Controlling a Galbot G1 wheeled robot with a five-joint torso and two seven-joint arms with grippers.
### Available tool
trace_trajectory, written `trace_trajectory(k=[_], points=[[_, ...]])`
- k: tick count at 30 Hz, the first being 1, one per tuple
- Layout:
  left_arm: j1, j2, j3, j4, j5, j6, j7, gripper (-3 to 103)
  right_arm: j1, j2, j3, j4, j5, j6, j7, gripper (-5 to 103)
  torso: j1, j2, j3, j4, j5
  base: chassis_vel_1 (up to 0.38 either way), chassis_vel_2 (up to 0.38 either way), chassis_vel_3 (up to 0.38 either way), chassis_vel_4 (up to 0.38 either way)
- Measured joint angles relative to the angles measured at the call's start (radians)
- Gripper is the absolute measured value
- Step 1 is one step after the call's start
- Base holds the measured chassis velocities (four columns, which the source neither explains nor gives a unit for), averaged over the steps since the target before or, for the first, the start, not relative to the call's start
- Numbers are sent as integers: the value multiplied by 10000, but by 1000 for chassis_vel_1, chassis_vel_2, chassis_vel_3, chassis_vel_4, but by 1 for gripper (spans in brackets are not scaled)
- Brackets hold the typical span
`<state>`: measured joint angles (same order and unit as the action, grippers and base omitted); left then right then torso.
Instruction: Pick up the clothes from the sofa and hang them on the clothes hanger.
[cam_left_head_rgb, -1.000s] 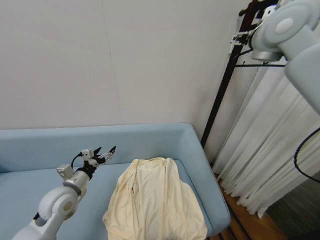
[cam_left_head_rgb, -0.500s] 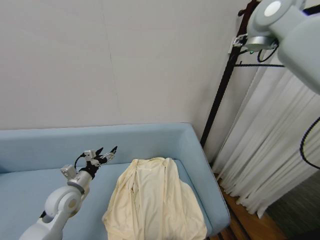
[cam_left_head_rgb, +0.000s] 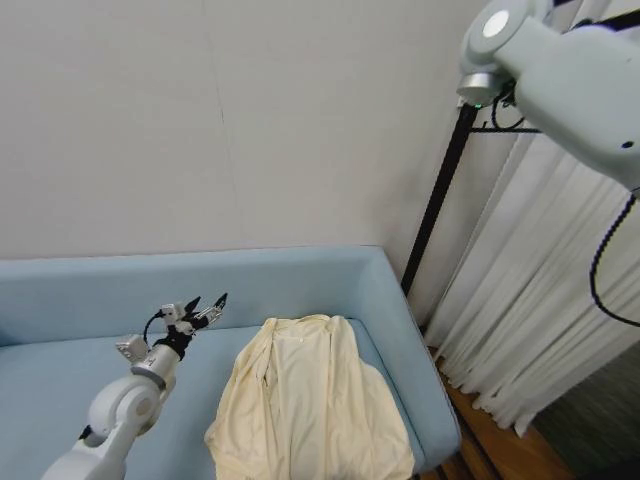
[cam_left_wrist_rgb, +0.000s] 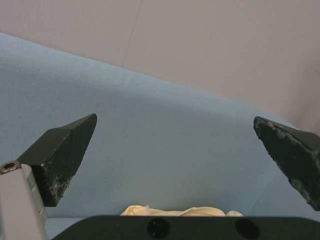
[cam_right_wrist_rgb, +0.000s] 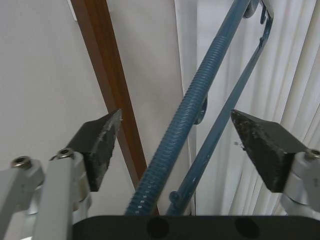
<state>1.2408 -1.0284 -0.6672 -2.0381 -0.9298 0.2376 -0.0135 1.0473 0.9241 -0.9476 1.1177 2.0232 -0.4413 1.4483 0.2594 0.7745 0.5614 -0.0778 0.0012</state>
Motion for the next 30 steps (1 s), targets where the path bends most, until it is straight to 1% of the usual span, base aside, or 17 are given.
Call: trace_trajectory(k=[1, 2, 3, 5, 6, 8, 9, 11, 12, 14, 15, 17, 18, 19, 20, 26, 30], points=[[0, 0, 0, 0, 0, 0, 0, 100, 0, 0, 0, 0, 0, 0, 0, 73, 0, 0, 0, 0, 0, 0, 0, 0, 0], [-9, -34, 2, 12, 2, -8, -1, 100, 6, -48, -64, 83, 10, 61, 0, 68, 0, 0, 0, 0, 1, 0, 0, 0, 0], [-13, -44, 4, 17, 2, -15, -2, 100, 14, -77, -105, 146, 28, 99, 0, 68, 0, 0, 0, 0, 2, 0, 0, 0, 0], [-19, -49, 14, 43, 3, -29, -2, 100, 51, -156, -187, 301, 170, 212, 73, 57, 0, 0, 0, -1, 2, 0, 0, 0, 0], [-19, -49, 14, 43, 3, -29, -2, 100, 51, -156, -187, 301, 170, 212, 73, 57, 0, 0, 0, -1, 2, 0, 0, 0, 0], [-50, -49, 16, 95, 4, -48, 0, 100, 62, -291, -246, 514, 223, 316, 159, 46, 0, 1, 0, -1, 2, 0, 0, 0, 0], [-61, -49, 17, 121, 4, -65, 1, 100, 55, -376, -273, 646, 173, 358, 172, 46, 0, 0, 0, -1, 2, 0, 0, 0, 0], [-76, -51, 23, 159, 10, -103, 7, 100, -20, -520, -286, 862, 4, 460, 211, 35, -1, 0, -1, -2, 2, 0, 0, 0, 0], [-76, -51, 23, 159, 10, -103, 7, 100, -20, -520, -286, 862, 4, 460, 211, 35, -1, 0, -1, -2, 2, 0, 0, 0, 0], [-77, -64, 29, 163, 21, -112, 23, 100, -108, -640, -284, 1020, -154, 564, 261, 24, 0, 0, 0, -2, 4, 0, 0, 0, 0], [-81, -80, 37, 163, 35, -113, 29, 100, -142, -705, -302, 1117, -289, 620, 265, 24, 0, 0, 0, -1, 4, 0, 0, 0, 0], [-104, -142, 57, 168, 77, -114, 50, 100, -171, -855, -414, 1387, -613, 699, 258, 14, 0, 0, 0, -1, 3, 0, 0, 0, 0], [-104, -142, 57, 168, 77, -114, 50, 100, -171, -855, -414, 1387, -613, 699, 258, 14, 0, 0, 0, -1, 3, 0, 0, 0, 0], [-115, -181, 72, 175, 96, -115, 57, 100, -175, -961, -497, 1570, -820, 720, 198, 9, 0, 0, -1, -6, 5, 0, 0, 0, 0], [-119, -213, 90, 175, 121, -121, 63, 100, -182, -1029, -539, 1750, -1016, 730, 148, 8, 0, 0, -1, -6, 6, 0, 0, 0, 0], [-97, -248, 85, 21, 165, -130, 75, 100, -297, -1142, -419, 2100, -1590, 734, -25, 8, 0, 0, 0, 4, 1, 0, 0, 0, 0], [-78, -247, 80, -39, 220, -127, 77, 100, -387, -1427, -350, 2651, -1830, 734, -41, 8, 0, 0, 0, 0, 1, 0, 0, 0, 0]])
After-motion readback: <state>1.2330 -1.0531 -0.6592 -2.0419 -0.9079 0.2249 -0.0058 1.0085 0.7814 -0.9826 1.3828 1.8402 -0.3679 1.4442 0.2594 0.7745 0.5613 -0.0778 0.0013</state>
